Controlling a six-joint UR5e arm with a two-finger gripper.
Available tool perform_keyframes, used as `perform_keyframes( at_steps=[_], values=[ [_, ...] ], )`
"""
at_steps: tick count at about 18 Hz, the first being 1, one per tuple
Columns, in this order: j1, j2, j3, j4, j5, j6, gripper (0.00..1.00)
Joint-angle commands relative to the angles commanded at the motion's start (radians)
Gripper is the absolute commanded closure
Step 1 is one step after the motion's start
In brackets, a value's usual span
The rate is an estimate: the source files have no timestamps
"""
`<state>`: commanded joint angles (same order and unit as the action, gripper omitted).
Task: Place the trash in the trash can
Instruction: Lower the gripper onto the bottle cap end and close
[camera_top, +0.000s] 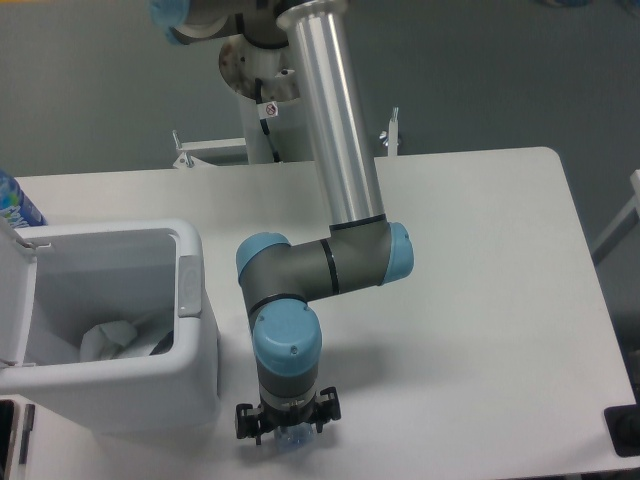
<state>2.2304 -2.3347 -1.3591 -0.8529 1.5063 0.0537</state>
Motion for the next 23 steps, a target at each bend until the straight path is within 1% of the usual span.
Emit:
perform_keyframes(
  at_steps=[1,2,8,10,12,13,19,23],
  values=[
    [0.000,0.000,0.000,0.000,0.002,-0.002,0.03],
    [0.000,0.002,0.000,-0.002,0.002,0.000,0.04],
    [0.002,0.005,0.000,-0.002,0.006,0.000,0.25],
    [0.002,0.009,-0.003,-0.002,0.008,0.000,0.30],
    [0.002,0.011,-0.005,-0.002,0.008,0.000,0.31],
    [0.002,0.011,-0.005,-0.002,0.008,0.000,0.33],
    [0.002,0.023,-0.005,-0.002,0.008,0.005,0.41],
    [0.002,0.026,-0.005,-0.002,0.006,0.005,0.44]
  ],
)
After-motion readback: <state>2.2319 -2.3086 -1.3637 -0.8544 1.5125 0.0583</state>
